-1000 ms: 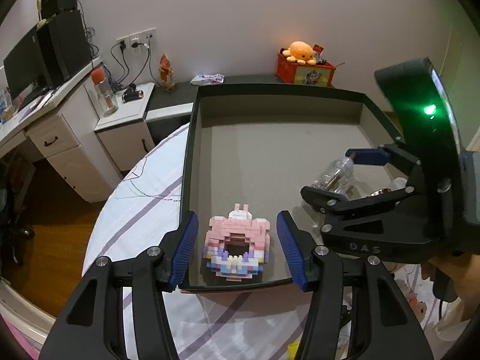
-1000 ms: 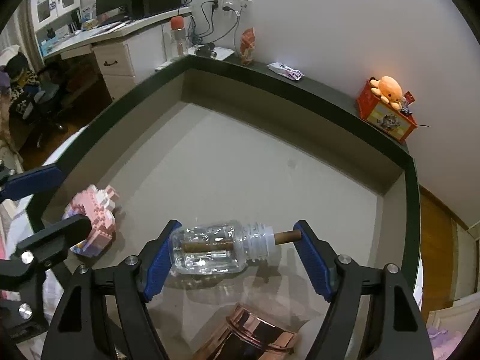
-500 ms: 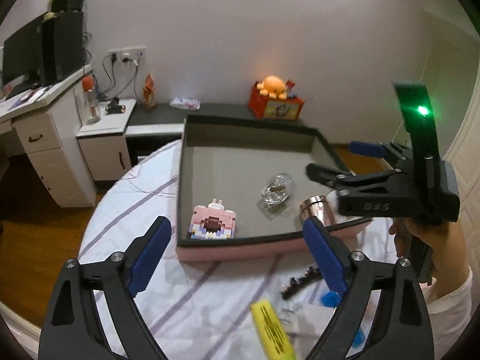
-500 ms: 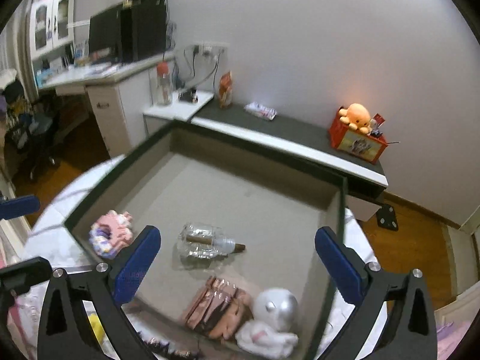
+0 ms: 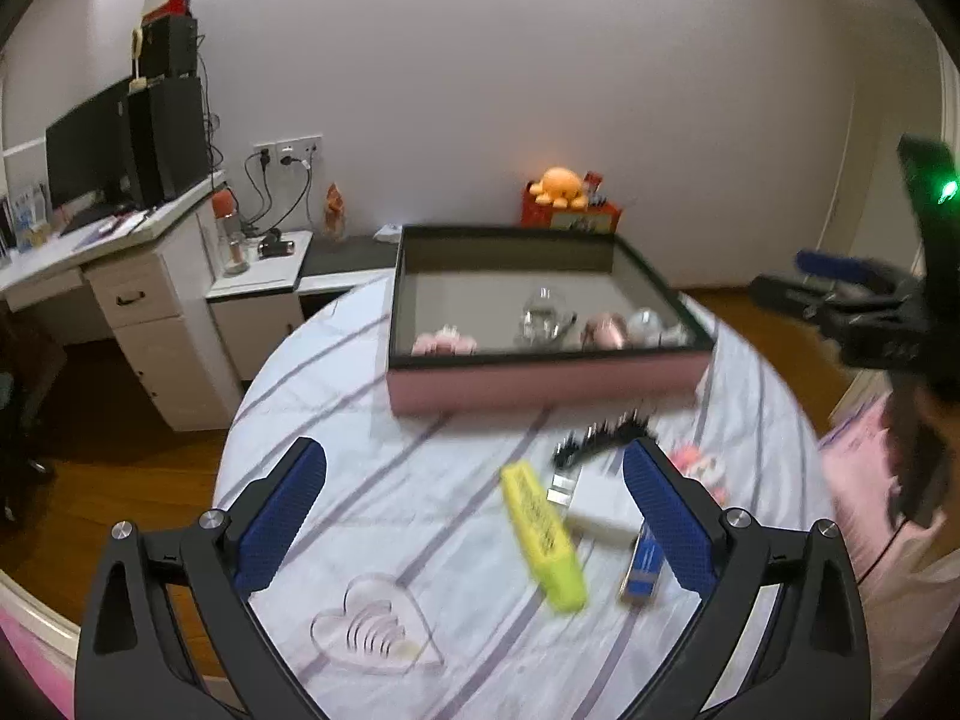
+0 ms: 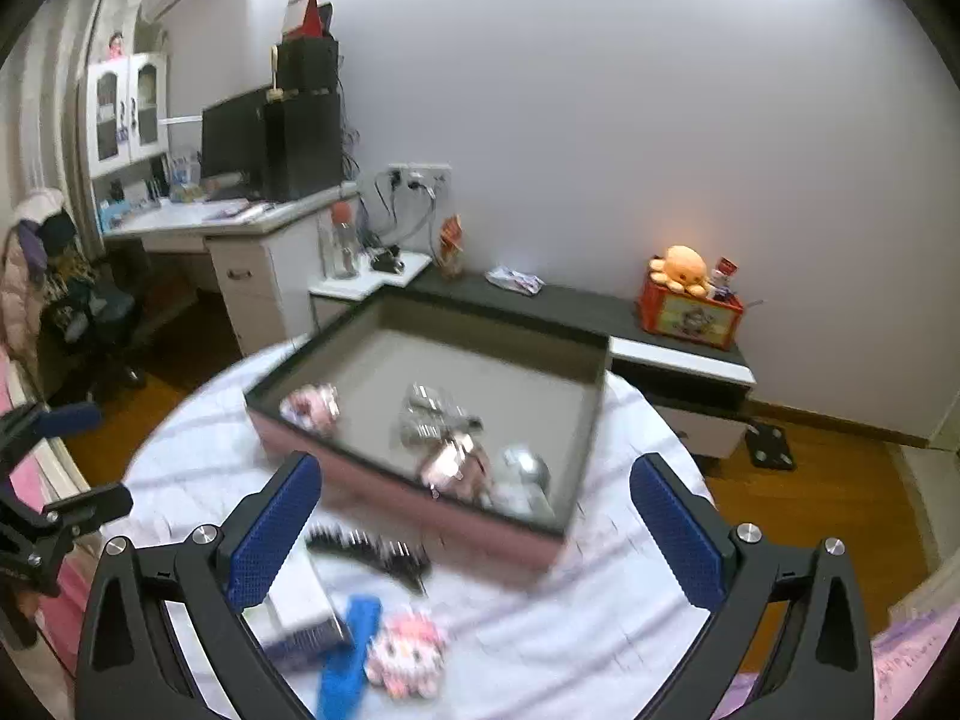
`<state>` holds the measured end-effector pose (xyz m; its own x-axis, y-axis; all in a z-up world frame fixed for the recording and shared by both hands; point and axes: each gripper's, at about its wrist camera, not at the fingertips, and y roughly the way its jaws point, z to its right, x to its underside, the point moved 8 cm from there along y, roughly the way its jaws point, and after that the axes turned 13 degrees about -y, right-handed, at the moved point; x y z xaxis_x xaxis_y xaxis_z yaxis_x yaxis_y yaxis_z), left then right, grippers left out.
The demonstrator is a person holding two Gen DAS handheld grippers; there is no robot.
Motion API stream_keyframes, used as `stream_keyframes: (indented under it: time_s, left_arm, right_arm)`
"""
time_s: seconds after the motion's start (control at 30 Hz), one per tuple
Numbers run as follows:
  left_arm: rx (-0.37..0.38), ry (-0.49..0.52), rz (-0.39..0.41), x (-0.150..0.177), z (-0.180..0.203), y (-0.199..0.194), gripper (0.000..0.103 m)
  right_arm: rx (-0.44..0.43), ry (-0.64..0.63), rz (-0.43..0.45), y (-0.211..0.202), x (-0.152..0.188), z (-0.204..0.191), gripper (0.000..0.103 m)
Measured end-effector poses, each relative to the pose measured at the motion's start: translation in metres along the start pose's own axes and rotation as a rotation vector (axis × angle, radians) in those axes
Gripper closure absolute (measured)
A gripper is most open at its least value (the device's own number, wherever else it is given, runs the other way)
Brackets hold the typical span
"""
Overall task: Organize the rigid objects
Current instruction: 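Lower both objects into the box and open both grippers, then move the right gripper toward the white-and-pink block figure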
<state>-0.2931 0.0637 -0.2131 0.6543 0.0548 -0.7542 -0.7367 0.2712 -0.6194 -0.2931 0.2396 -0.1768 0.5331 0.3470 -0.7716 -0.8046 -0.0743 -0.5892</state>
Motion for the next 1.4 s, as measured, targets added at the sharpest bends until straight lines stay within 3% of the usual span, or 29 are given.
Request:
stream_keyframes:
  time_s: [0.13,0.33,0.5,0.7,0.83,0.93,1.17,1.4]
  left_arm:
    - [0.004,0.032,-0.056,0.024,0.009,0.004,0.002]
    - [0.021,0.087,-0.093,0.051,0.023,0.004,0.002]
    - [0.024,0.102,-0.121,0.061,0.028,0.009,0.002]
    - [-0.060,0.145,-0.145,0.067,0.029,0.029,0.002]
    - [-0.054,0.166,-0.166,0.067,0.033,0.041,0.002]
    - [-0.098,0.213,-0.172,0.065,0.034,0.052,0.002]
    - [-0.088,0.265,-0.233,0.074,0.041,0.074,0.002]
    - [-0.083,0.259,-0.237,0.070,0.045,0.083,0.001]
  right_arm:
    - [0.015,0.022,-0.030,-0.012,0.031,-0.003,0.000]
    - [-0.072,0.082,-0.097,-0.007,0.076,-0.023,0.000]
    - [-0.087,0.106,-0.107,-0.005,0.090,-0.034,0.000]
    - [-0.057,0.085,-0.155,0.005,0.106,-0.043,0.000]
    - [-0.034,0.077,-0.195,0.013,0.119,-0.042,0.000]
    - [-0.038,0.086,-0.204,0.016,0.124,-0.040,0.000]
    - [-0.039,0.088,-0.234,0.038,0.128,-0.038,0.000]
    - [-0.071,0.083,-0.245,0.057,0.128,-0.040,0.003]
